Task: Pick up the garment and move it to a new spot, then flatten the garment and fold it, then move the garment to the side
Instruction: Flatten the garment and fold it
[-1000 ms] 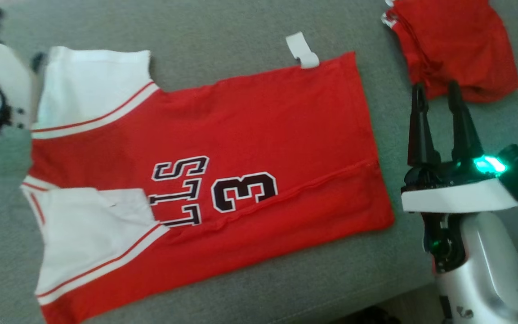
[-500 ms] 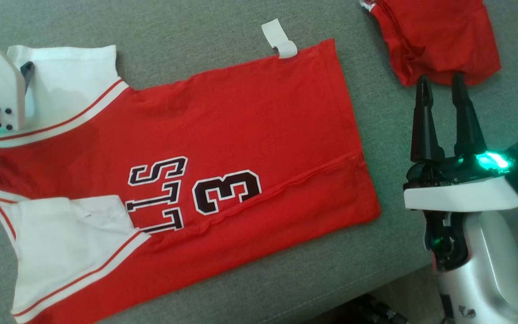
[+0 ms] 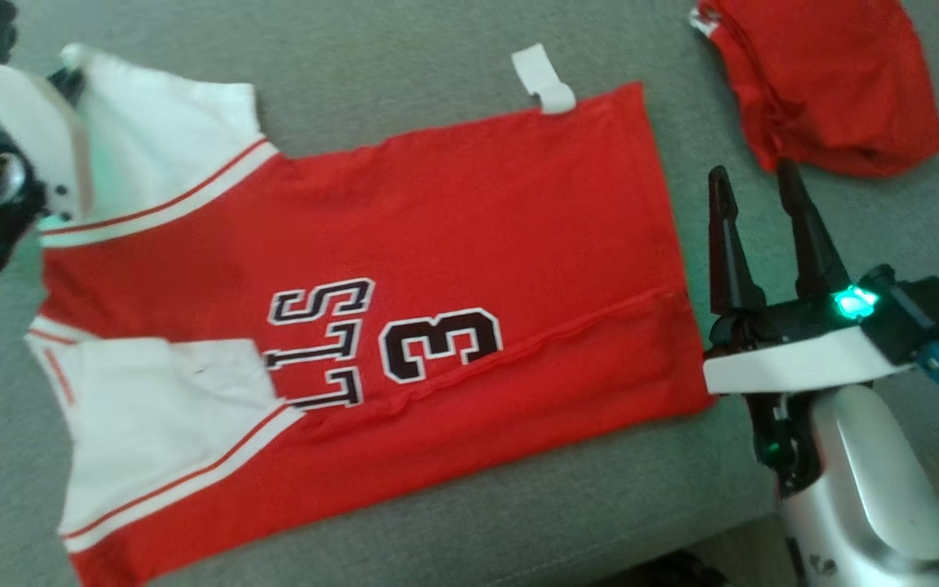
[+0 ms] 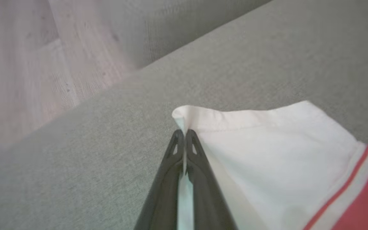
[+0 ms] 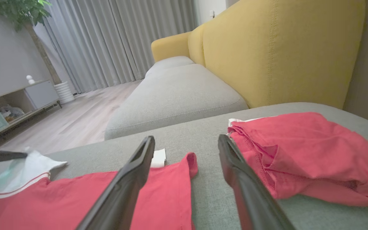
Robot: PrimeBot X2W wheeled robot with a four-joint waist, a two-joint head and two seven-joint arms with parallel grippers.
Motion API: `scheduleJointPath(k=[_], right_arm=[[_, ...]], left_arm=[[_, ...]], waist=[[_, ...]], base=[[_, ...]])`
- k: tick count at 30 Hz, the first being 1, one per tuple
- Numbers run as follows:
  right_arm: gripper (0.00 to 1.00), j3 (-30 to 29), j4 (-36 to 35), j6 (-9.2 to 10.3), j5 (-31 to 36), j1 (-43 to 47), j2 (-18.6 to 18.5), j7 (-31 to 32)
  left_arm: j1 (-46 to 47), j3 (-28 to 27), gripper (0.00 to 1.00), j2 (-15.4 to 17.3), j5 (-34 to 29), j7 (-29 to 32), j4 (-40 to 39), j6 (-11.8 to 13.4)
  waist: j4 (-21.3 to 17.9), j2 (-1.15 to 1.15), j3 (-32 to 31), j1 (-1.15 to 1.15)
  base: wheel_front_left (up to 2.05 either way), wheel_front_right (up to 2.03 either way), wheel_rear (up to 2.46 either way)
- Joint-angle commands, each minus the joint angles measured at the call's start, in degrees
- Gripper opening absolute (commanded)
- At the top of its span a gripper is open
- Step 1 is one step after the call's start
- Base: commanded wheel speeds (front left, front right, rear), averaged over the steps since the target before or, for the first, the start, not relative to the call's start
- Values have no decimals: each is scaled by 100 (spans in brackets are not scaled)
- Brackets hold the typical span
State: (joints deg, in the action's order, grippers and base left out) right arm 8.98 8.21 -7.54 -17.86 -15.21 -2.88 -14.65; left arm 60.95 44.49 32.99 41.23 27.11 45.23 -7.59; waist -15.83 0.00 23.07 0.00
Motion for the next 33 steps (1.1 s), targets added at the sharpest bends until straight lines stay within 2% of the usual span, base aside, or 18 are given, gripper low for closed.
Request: scheduleJointPath(k=[1, 4, 9, 13, 16, 17, 21, 28, 33], right_arm=[[100, 65, -75, 5, 127, -202, 0, -7], [100, -50, 76, 5, 211, -370, -48, 186], [100, -128, 316, 5, 436, -747, -352, 764], [100, -296, 775, 5, 477, -1078, -583, 1372], [100, -361, 1295, 5, 575, -1375, -794, 1796], [100, -356, 1692, 5, 689, -1581, -939, 2003], [100, -385, 2520, 5, 863, -1965, -1126, 2287], [100, -323, 3663, 5, 1065, -2412, -1278, 2351], [100, -277, 4212, 5, 1128, -2642, -1292, 2253]], left_arm=[[284, -208, 0, 142, -64, -282, -109, 23], [262, -204, 0, -50, -170, -879, -123, 68], [62, -132, 0, -259, -335, -1693, -346, 116], [-172, 18, 0, -361, -503, -2088, -748, 176], [-355, 127, 0, -392, -571, -2188, -1129, 212], [-476, 197, 0, -402, -606, -2205, -1386, 248], [-666, 297, 0, -401, -644, -2181, -1874, 339], [-797, 354, 0, -326, -630, -2023, -2457, 476], [-819, 349, 0, -262, -609, -1949, -2649, 547]], waist=[[192, 0, -170, 0], [476, 0, -373, 0], [942, 0, -657, 0], [1323, 0, -777, 0], [1545, 0, -786, 0], [1667, 0, -780, 0], [1843, 0, -732, 0], [2001, 0, -639, 0], [2035, 0, -560, 0]], base=[[0, 0, 0], [0, 0, 0], [0, 0, 0], [0, 0, 0], [0, 0, 0], [0, 0, 0], [0, 0, 0], [0, 0, 0], [0, 0, 0]])
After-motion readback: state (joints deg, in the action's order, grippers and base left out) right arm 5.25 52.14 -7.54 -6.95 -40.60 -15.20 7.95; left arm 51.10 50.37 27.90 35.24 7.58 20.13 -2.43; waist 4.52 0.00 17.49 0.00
